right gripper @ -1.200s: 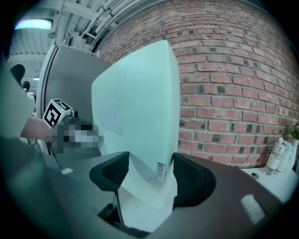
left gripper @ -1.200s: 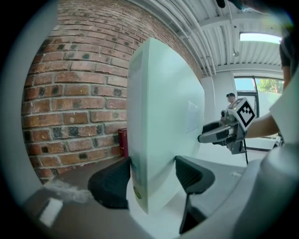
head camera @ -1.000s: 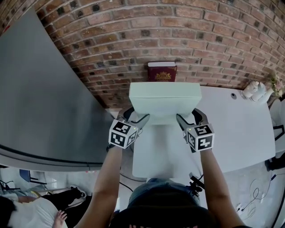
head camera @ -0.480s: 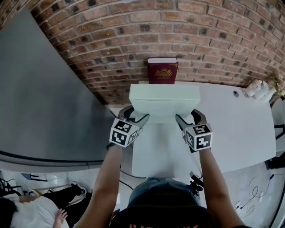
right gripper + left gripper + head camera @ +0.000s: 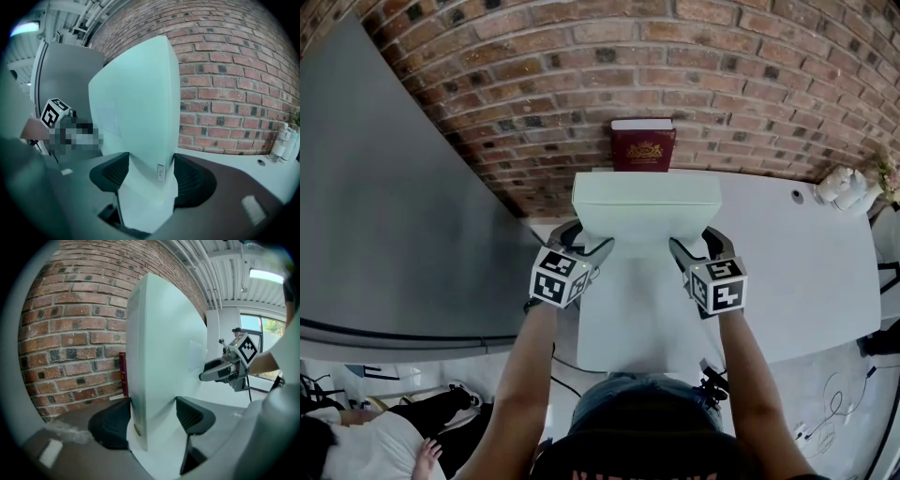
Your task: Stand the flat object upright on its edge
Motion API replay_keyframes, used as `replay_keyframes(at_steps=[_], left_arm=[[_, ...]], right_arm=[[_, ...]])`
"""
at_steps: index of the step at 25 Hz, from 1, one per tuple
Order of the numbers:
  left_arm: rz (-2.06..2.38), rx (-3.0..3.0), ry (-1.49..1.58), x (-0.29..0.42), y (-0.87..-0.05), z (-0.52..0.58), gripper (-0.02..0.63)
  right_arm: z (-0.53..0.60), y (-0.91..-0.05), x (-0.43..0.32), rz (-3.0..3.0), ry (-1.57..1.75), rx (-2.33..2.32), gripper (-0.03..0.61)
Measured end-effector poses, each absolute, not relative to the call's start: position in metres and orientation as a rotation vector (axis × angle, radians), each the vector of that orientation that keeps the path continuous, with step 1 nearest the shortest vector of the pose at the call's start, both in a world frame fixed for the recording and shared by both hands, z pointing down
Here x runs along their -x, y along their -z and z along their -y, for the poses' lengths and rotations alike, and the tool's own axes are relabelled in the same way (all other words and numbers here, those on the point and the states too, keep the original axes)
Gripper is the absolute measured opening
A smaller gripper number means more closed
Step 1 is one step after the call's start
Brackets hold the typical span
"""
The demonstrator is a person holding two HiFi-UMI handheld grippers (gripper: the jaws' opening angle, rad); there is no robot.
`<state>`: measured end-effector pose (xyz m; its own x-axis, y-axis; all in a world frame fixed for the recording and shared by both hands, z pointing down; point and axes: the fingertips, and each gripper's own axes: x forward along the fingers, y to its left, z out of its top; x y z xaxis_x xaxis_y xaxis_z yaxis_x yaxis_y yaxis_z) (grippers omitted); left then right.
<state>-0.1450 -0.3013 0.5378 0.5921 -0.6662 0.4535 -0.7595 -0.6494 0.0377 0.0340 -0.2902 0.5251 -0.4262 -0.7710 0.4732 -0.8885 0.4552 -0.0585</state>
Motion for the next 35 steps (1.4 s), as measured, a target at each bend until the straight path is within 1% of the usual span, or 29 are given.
replay_keyframes(at_steps=[10, 18, 32, 35], left_arm=[[1.195, -2.579, -0.618, 0.147, -0.538, 0.301, 0.313], [1.233, -2.554, -0.576, 0.156, -0.534, 0.295, 0.324], [1.258, -2.554, -0.541, 0.165, -0.524, 0.275, 0.324], [1.263, -2.564, -0.516, 0.167, -0.517, 0.268, 0.324]], right_arm=[[0.291, -0.525, -0.035, 2.308, -0.412, -1.407, 0.305], [0.286, -0.520, -0.040, 2.318, -0.421, -1.424, 0.339], [0.264, -0.510, -0.049, 2.296, -0.410, -1.493, 0.337], [0.255, -0.502, -0.052, 2.298, -0.392, -1.532, 0.310]])
